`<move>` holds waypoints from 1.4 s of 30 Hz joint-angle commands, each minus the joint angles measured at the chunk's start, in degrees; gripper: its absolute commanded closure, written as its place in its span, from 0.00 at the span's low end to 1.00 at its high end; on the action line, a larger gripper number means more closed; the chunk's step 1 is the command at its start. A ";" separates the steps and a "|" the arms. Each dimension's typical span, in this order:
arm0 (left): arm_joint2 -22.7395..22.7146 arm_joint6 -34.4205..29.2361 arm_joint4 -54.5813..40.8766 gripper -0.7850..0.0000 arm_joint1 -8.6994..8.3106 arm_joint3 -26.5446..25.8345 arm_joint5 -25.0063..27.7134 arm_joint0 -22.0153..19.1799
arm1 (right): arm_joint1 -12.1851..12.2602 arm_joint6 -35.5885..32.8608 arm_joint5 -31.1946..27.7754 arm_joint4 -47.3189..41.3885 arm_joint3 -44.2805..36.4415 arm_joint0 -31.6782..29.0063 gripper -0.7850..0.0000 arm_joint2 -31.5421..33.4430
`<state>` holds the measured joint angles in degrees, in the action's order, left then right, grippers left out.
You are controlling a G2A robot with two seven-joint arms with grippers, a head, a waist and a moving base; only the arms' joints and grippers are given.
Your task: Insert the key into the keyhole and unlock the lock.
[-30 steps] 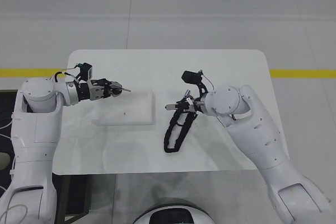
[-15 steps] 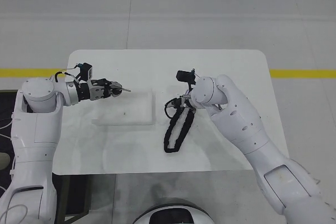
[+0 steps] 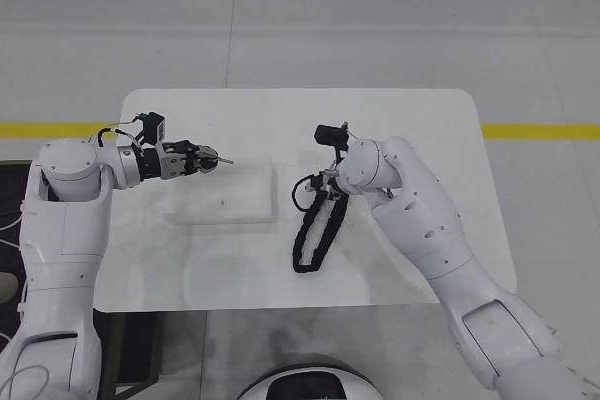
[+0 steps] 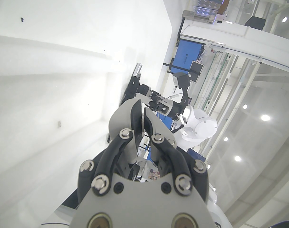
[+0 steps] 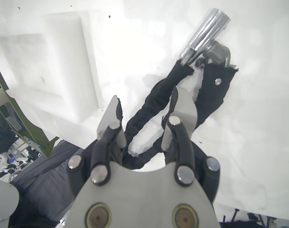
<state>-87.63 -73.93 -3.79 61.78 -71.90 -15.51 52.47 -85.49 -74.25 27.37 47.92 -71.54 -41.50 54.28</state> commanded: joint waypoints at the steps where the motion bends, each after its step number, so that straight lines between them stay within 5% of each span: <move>1: 0.00 0.00 0.00 1.00 0.00 0.00 0.00 0.00 | -0.51 0.18 -0.25 0.66 0.67 -0.15 0.42 0.30; 4: 0.00 0.00 0.00 1.00 0.00 0.00 0.00 0.00 | -1.20 0.57 -1.06 3.34 1.62 -0.14 0.35 0.20; 9: 0.00 0.00 0.00 1.00 0.00 0.00 0.00 0.00 | -2.44 1.51 -2.00 8.07 2.49 -0.41 0.49 0.11; 17: 0.00 0.00 0.00 1.00 0.00 0.00 0.00 0.00 | -4.54 2.44 -3.08 10.07 5.13 -0.95 0.55 2.15; 19: 0.00 0.00 0.00 1.00 0.00 0.00 0.00 0.00 | -4.97 2.44 -2.88 10.62 5.78 -1.20 0.71 2.86; 20: 0.00 0.00 0.00 1.00 0.00 0.00 0.00 0.00 | -5.20 2.27 -2.64 10.34 5.94 -1.34 1.00 3.46; 29: 0.00 0.00 0.00 1.00 0.00 0.00 0.00 0.00 | -5.26 0.40 -5.44 12.81 -1.44 -4.49 1.00 10.89; 37: 0.00 0.00 0.00 1.00 0.00 0.00 0.00 0.00 | -4.30 -4.34 -15.70 7.46 -12.68 -10.01 1.00 18.22; 42: 0.00 0.00 0.00 1.00 0.00 0.00 0.00 0.00 | -4.00 -4.83 -15.07 8.35 -15.67 -12.37 1.00 19.44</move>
<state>-87.63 -73.93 -3.79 61.78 -71.90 -15.51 52.47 -89.47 -79.12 12.29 56.34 -87.66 -54.18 73.78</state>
